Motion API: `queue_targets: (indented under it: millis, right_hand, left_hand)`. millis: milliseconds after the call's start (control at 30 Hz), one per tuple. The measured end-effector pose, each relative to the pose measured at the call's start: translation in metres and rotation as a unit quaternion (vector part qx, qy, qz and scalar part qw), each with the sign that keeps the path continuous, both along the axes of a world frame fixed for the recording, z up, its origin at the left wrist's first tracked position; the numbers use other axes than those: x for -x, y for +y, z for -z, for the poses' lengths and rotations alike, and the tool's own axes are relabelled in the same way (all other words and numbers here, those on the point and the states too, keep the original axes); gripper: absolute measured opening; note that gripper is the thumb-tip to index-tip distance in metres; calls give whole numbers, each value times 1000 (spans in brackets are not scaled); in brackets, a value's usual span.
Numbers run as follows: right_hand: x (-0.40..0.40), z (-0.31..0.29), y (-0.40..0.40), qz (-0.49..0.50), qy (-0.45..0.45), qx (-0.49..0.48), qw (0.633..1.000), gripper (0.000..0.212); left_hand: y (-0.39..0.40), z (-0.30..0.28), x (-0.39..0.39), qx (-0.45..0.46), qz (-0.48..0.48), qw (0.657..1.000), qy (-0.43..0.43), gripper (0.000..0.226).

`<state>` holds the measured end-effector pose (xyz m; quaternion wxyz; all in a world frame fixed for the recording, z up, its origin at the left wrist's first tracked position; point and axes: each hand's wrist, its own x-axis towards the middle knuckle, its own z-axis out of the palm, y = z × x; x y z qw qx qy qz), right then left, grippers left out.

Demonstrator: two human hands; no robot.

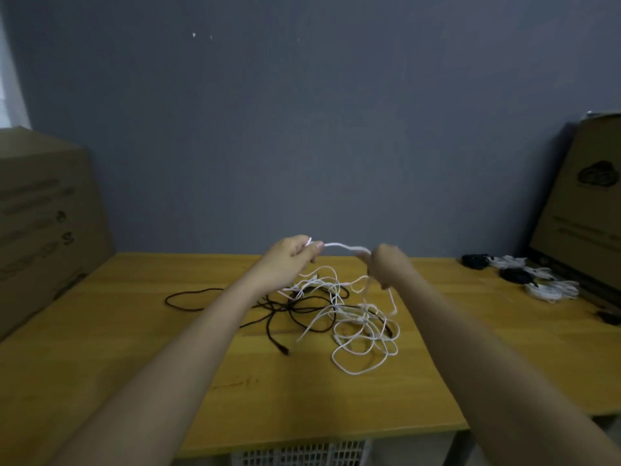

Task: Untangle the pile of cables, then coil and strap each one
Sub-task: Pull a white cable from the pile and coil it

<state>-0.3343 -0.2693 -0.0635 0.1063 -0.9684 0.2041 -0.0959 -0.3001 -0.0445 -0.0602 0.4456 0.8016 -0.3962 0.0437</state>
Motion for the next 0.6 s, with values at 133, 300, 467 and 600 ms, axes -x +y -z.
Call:
queue_targets:
  millis: [133,300,467,600]
  right_hand:
    - [-26,-105,13,-5,-326,-257,910,45]
    - [-27,-124,25,-90,-463,-168,865,38]
    - [-20,-50,5,-131,22,-6,991,25]
    - [-17,-27,10,-120,-199,-273,934,18]
  left_hand:
    - [-14,-50,-8,95,-38,995,1,36]
    - [-16,-78,-20,111,-75,991,-27,40]
    - [-9,-52,-21,73,-74,995,-4,39]
    - [-2,-33,-21,124,-70,989,45,38]
